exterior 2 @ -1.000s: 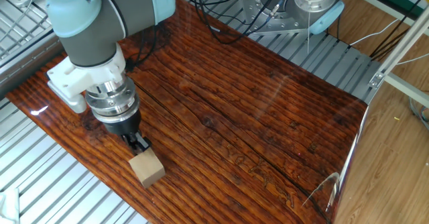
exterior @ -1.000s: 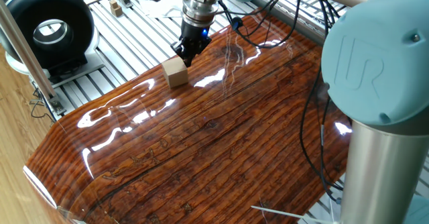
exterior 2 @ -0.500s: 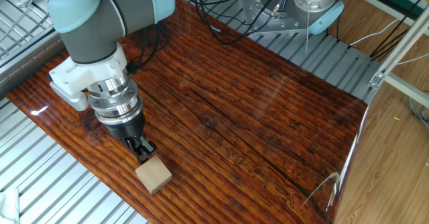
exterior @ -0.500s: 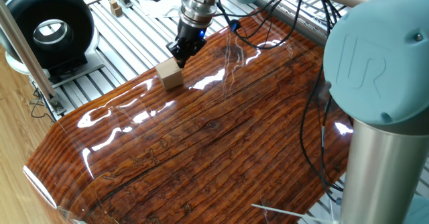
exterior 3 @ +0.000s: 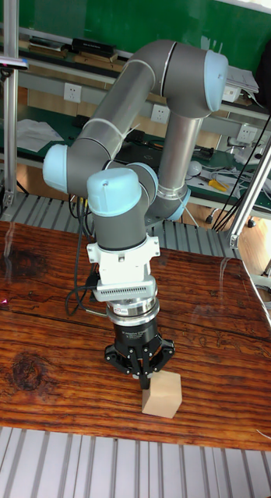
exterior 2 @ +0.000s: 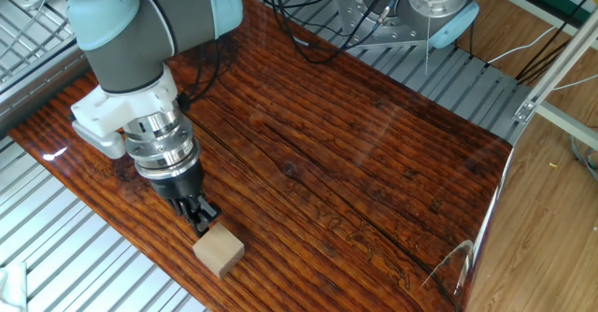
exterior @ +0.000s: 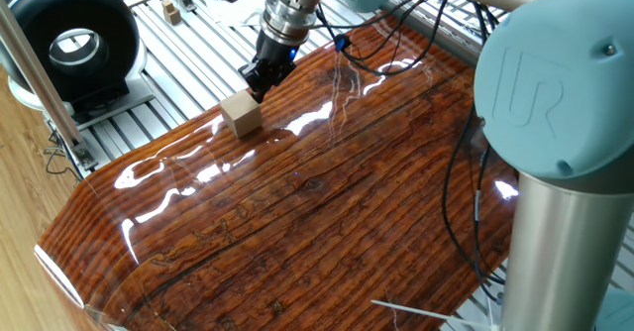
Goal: Use the gripper to push the small block from left to right
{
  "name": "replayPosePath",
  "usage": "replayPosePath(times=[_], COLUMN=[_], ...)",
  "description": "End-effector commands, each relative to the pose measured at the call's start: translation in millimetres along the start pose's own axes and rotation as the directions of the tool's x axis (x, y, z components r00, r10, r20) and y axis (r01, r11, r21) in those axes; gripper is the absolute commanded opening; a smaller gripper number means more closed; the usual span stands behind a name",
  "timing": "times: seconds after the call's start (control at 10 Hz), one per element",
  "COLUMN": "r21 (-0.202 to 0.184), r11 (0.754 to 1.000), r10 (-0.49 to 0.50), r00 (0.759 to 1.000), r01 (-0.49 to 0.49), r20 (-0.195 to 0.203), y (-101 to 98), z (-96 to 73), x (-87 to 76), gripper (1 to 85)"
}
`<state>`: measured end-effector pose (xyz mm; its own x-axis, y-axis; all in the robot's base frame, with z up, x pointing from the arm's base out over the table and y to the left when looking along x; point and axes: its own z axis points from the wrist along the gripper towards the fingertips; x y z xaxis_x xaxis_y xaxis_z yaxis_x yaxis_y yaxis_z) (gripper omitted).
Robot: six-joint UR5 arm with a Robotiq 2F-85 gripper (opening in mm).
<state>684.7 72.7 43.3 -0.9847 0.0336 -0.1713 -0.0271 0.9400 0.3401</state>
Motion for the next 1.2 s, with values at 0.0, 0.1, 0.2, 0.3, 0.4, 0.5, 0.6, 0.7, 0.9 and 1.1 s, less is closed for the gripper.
replayPosePath(times=[0.0,0.1,0.2,0.3,0.4,0.5,0.6,0.7,0.9,1.1], r21=[-0.067,-0.074,-0.077,-0.091,-0.081,-0.056,-0.074,-0.091,-0.151,-0.16], r11=[0.998,0.997,0.997,0.995,0.996,0.998,0.996,0.995,0.987,0.985], r10=[0.011,0.022,0.028,0.038,0.037,0.038,0.042,0.042,0.062,0.07], r00=[1.0,1.0,1.0,0.999,0.999,0.999,0.999,0.999,0.998,0.997], r01=[-0.011,-0.021,-0.028,-0.038,-0.038,-0.038,-0.043,-0.043,-0.064,-0.071], r20=[0.009,0.005,0.003,-0.001,-0.01,-0.011,-0.013,-0.013,-0.013,-0.013], y=[15.4,17.5,18.4,21.9,19.2,12.6,17.4,21.7,37.2,39.4], z=[0.5,0.2,0.0,-0.3,0.0,1.3,1.0,0.7,-1.1,-1.1], x=[-3.2,-2.4,-1.9,-1.3,1.2,1.8,2.1,1.9,0.3,-0.2], gripper=[1.0,1.0,1.0,1.0,1.0,1.0,1.0,1.0,1.0,1.0])
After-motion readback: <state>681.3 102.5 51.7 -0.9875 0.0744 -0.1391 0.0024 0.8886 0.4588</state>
